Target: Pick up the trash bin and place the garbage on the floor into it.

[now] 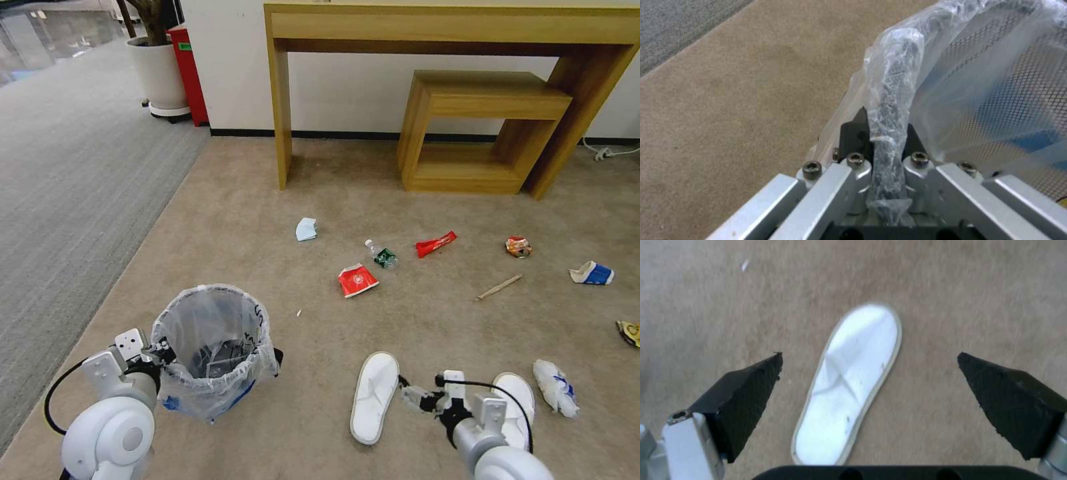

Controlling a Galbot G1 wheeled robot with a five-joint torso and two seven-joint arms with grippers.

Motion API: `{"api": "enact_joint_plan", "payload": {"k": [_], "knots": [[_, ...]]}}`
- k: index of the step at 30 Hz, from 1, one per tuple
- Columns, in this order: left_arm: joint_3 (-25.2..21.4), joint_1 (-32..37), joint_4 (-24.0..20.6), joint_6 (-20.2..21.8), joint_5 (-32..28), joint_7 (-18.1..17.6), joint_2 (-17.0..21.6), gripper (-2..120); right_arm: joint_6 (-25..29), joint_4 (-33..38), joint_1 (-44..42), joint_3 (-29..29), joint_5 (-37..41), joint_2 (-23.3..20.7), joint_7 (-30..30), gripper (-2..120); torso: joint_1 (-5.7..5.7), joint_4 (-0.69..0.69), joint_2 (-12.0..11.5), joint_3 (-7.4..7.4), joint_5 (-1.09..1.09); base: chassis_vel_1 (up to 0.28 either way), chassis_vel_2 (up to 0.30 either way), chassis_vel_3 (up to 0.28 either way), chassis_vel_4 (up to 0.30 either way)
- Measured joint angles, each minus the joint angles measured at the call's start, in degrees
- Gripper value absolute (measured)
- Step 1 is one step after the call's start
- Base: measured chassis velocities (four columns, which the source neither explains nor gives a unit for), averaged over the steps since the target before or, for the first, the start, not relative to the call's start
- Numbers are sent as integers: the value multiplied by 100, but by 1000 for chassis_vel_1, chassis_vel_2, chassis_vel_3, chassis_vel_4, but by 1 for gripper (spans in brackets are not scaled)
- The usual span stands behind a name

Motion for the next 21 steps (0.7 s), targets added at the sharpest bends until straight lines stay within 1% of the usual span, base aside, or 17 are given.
{"api": "enact_joint_plan", "payload": {"k": [5, 8, 13, 15, 21], "knots": [[0, -2, 10, 0, 2, 1, -6, 2, -73, -34, 67, -202, 17, 77, 162, 100, 0, 0, 0, 0, 0, 0, 0, 0, 0], [-3, -1, 28, -1, 10, 2, -17, 2, -133, -109, 159, -445, 61, 136, 319, 100, 0, 0, 0, 0, 0, 0, 0, 0, 0], [-4, -1, 50, -3, 21, 4, -33, 2, -139, -153, 255, -619, 139, 165, 363, 100, 0, 0, 0, 0, 0, 0, 0, 0, 0], [-2, -1, 58, -4, 35, 5, -57, 2, -176, -160, 326, -722, 284, 170, 393, 100, 0, 0, 0, 0, 0, 0, 0, 0, 0], [9, 4, 80, -5, 81, 7, -109, 2, -128, -250, 478, -1073, 154, 311, 621, 100, 0, 0, 0, 0, 0, 0, 0, 0, 0]]}}
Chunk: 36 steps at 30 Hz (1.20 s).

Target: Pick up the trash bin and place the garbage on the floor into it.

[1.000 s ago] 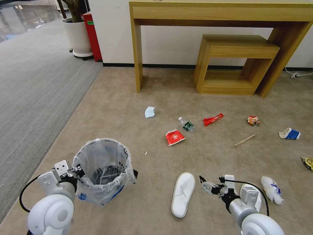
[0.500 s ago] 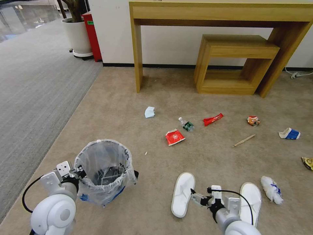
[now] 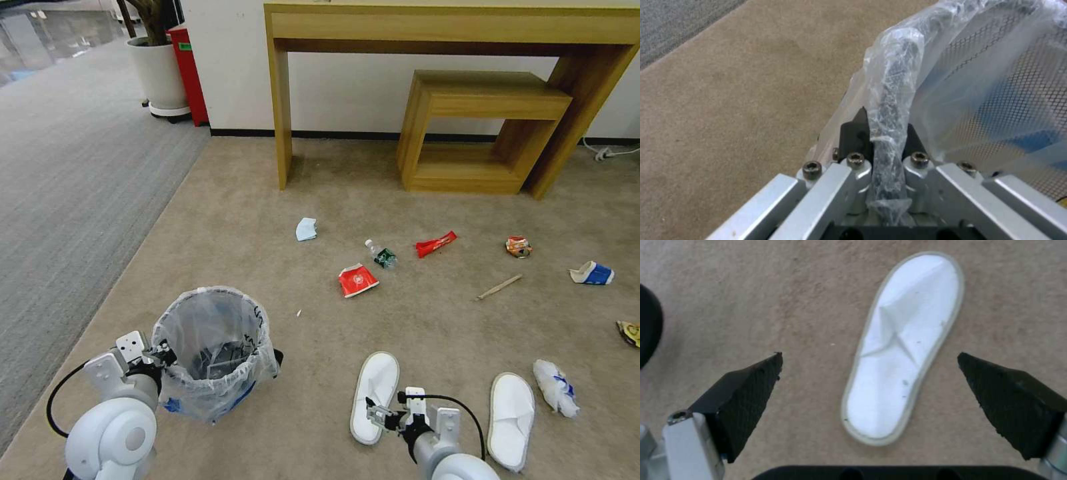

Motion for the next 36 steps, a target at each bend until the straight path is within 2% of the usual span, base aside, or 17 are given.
{"api": "enact_joint_plan", "payload": {"k": [17, 36], "knots": [[46, 15, 5, -9, 88, 20, -89, 2, 16, -74, 100, -529, -693, 336, 379, 100, 0, -1, 0, 0, 0, 0, 0, 0, 0], [82, -4, 88, -12, 169, 32, -189, 2, 58, -540, 494, -670, -786, 290, 597, 100, 0, 0, 0, 0, 1, 0, 0, 0, 0]]}}
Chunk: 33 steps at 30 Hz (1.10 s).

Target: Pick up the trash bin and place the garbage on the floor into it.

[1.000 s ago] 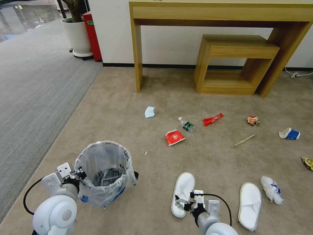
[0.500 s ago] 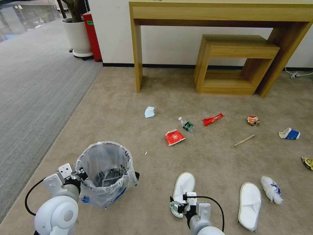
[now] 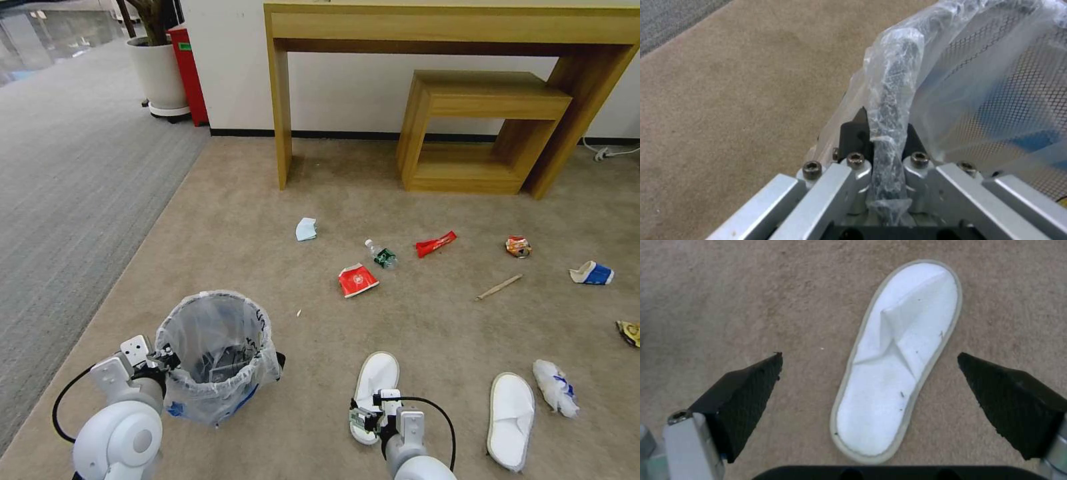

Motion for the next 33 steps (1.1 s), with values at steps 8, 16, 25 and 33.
{"api": "enact_joint_plan", "payload": {"k": [8, 16, 25, 33], "knots": [[27, 1, 35, 0, 34, 21, -1, 2, 2, -203, 182, -15, 55, -11, 17, 100, 0, 0, 0, 0, 0, 0, 0, 0, 0], [22, 32, 34, -6, 46, 35, -1, 2, 19, -442, 365, -106, 39, 129, 43, 100, 0, 0, 0, 0, 0, 0, 0, 0, 0], [15, 60, 21, -22, 87, 54, -33, 2, 83, -604, 505, -126, -30, 177, 44, 100, 0, 0, 0, 0, 0, 0, 0, 0, 0], [25, 61, 39, -29, 128, 69, -91, 2, 173, -889, 751, -100, -83, 164, 36, 100, 0, 0, 0, 0, 0, 0, 0, 0, 0]]}}
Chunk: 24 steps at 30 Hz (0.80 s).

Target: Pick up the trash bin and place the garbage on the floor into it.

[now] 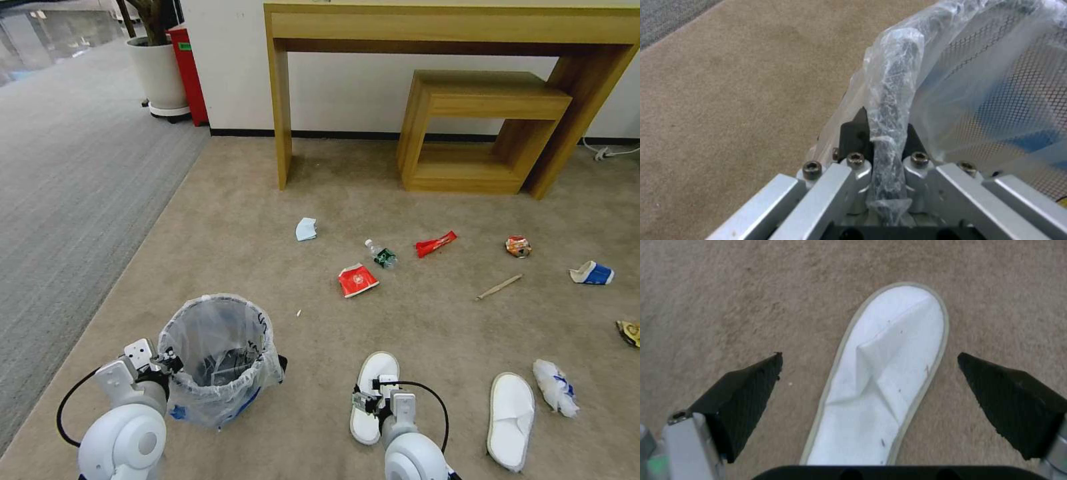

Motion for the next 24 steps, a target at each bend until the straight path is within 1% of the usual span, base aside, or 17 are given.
{"api": "enact_joint_plan", "payload": {"k": [24], "knots": [[-10, -64, 75, -18, -8, 12, 6, 2, 77, -803, 457, -47, -30, 147, -11, 100, 0, 0, 0, 0, 0, 0, 0, 0, 0]]}}
